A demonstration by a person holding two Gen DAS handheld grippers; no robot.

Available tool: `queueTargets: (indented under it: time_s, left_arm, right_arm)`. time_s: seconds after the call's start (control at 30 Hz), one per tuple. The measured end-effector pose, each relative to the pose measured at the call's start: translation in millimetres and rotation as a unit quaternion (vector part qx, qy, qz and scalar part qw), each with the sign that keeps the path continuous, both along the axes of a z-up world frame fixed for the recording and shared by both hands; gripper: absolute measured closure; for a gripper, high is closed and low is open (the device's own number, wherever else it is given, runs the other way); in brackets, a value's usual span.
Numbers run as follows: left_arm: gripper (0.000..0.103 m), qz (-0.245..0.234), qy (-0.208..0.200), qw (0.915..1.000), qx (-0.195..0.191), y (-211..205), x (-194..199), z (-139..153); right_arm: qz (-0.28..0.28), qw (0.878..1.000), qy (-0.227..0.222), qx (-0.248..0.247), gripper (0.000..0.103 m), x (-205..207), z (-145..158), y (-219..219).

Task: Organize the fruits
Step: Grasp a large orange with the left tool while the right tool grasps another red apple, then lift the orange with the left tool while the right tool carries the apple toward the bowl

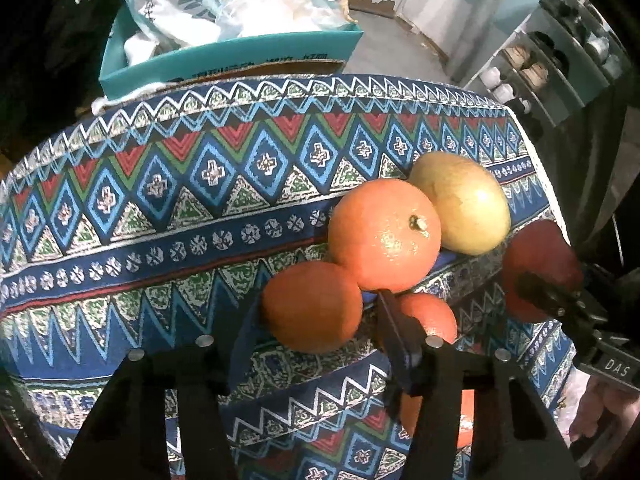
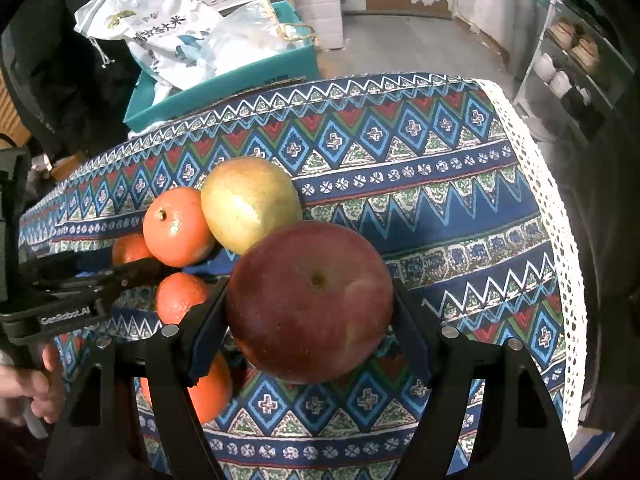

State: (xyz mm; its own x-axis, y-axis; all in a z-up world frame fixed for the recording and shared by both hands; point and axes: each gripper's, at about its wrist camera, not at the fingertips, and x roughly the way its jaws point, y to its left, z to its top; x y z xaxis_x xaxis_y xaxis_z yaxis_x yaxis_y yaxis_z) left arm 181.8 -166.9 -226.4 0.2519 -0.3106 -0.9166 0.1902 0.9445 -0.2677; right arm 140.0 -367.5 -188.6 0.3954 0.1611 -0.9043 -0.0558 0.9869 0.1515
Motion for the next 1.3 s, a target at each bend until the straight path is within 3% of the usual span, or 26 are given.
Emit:
queueTargets:
  time_s: [0.03, 0.33, 0.93, 1.3]
  left_arm:
    - [0.054, 0.003, -0.001, 1.0000, 0.000, 2.4, -0.3, -0.4]
    - [0.055, 0.004, -0.021, 0.9997, -0.011, 19.5, -9.7, 15.3]
    - [0.055, 0.001, -0.106, 0.9944, -0.005, 40.6, -58.0, 101.9]
    - [0.055, 0.014, -0.130, 0.9911, -0.023, 60.2, -89.0, 141.7]
  right_arm:
    - [0.000, 1.000, -0.001, 0.000, 0.027, 0.0, 0.3, 0.4]
    - [0.017, 0.999, -0.024, -0.013, 0.027, -3.9, 17.6, 10.6]
    - [0.044, 0.995, -0.092, 0.007, 0.027, -25.6, 84.1, 33.7]
    - [0.061, 0.990, -0.129, 0.013, 0.027, -41.2, 119.1, 52.6]
